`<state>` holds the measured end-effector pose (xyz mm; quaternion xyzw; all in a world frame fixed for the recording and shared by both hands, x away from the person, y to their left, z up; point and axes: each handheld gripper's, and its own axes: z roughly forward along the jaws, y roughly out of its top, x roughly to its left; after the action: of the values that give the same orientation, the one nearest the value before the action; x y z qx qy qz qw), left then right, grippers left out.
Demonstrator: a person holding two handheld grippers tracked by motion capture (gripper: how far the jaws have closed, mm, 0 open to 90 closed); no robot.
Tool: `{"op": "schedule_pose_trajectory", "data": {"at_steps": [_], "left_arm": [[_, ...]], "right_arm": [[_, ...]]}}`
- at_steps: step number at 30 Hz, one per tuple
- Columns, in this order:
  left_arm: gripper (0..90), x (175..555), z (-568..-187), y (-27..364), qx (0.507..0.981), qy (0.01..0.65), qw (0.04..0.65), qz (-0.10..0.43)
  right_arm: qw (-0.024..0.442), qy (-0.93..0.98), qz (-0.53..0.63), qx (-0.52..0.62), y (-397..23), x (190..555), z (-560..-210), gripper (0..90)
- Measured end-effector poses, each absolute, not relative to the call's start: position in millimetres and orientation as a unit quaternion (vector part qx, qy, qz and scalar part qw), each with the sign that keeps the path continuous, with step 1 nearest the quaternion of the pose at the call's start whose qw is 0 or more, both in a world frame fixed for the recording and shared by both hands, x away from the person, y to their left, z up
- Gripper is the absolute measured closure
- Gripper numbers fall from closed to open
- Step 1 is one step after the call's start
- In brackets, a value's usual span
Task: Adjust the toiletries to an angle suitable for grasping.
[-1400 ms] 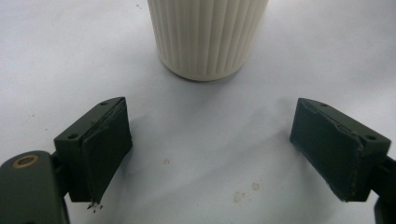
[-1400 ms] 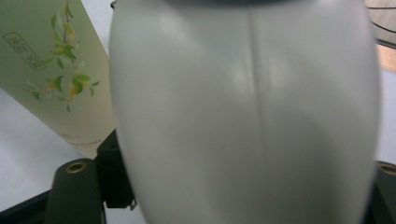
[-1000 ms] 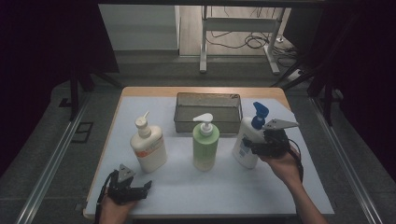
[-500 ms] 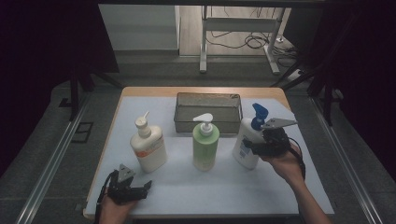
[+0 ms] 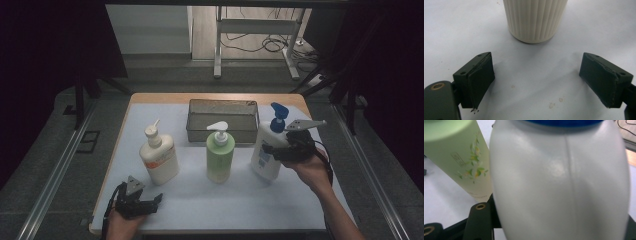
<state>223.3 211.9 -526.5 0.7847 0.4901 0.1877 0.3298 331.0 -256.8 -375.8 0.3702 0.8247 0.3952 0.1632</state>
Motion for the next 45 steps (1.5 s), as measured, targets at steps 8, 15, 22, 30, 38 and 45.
{"op": "schedule_pose_trajectory", "data": {"at_steps": [8, 15, 22, 30, 38, 45], "left_arm": [[12.1, 224, -527, 212, 0.785, 0.489, 0.330, 0.188], [12.1, 224, -527, 212, 0.785, 0.489, 0.330, 0.188], [12.1, 224, -527, 212, 0.785, 0.489, 0.330, 0.188], [12.1, 224, -527, 212, 0.785, 0.489, 0.330, 0.188], [12.1, 224, -527, 212, 0.785, 0.489, 0.330, 0.188], [12.1, 224, -527, 212, 0.785, 0.489, 0.331, 0.187]], "right_arm": [[0.165, 0.826, 0.400, 0.360, -250, 336, -356, 39.7], [0.164, 0.826, 0.403, 0.357, -244, 343, -342, 39.7], [0.169, 0.826, 0.407, 0.352, -235, 351, -330, 39.7], [0.174, 0.825, 0.410, 0.348, -227, 361, -320, 39.7], [0.178, 0.823, 0.415, 0.344, -219, 371, -311, 39.8], [0.183, 0.821, 0.416, 0.345, -210, 381, -305, 39.8]]}}
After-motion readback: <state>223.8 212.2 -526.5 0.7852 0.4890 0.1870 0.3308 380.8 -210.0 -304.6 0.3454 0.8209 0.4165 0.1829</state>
